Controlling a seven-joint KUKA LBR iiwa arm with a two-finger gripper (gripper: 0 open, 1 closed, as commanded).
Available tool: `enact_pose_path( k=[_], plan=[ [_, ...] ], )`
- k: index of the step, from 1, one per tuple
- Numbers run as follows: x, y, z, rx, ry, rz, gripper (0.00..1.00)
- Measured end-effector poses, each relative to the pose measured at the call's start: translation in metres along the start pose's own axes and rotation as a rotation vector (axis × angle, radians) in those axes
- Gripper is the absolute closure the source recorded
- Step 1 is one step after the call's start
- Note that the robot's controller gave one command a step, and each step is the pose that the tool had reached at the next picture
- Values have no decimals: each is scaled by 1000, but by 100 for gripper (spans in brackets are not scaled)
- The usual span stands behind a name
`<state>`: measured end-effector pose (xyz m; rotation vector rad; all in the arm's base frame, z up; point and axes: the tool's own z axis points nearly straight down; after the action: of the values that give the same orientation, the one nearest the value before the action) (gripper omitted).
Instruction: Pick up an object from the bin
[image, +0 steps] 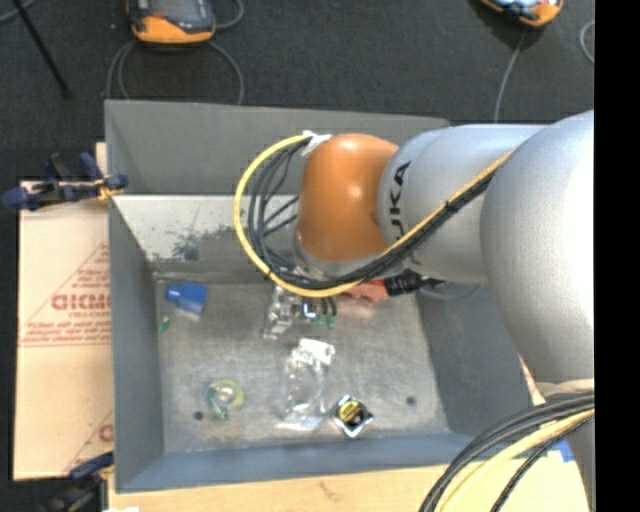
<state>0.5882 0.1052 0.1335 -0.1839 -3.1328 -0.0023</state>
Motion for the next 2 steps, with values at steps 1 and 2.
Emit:
enact_pose_path(
  k=[1,2],
  plan=[
    [-2,-1,-4,-1,-7,3,0],
    [46,-75,28,1,-9,-100,0]
  ],
)
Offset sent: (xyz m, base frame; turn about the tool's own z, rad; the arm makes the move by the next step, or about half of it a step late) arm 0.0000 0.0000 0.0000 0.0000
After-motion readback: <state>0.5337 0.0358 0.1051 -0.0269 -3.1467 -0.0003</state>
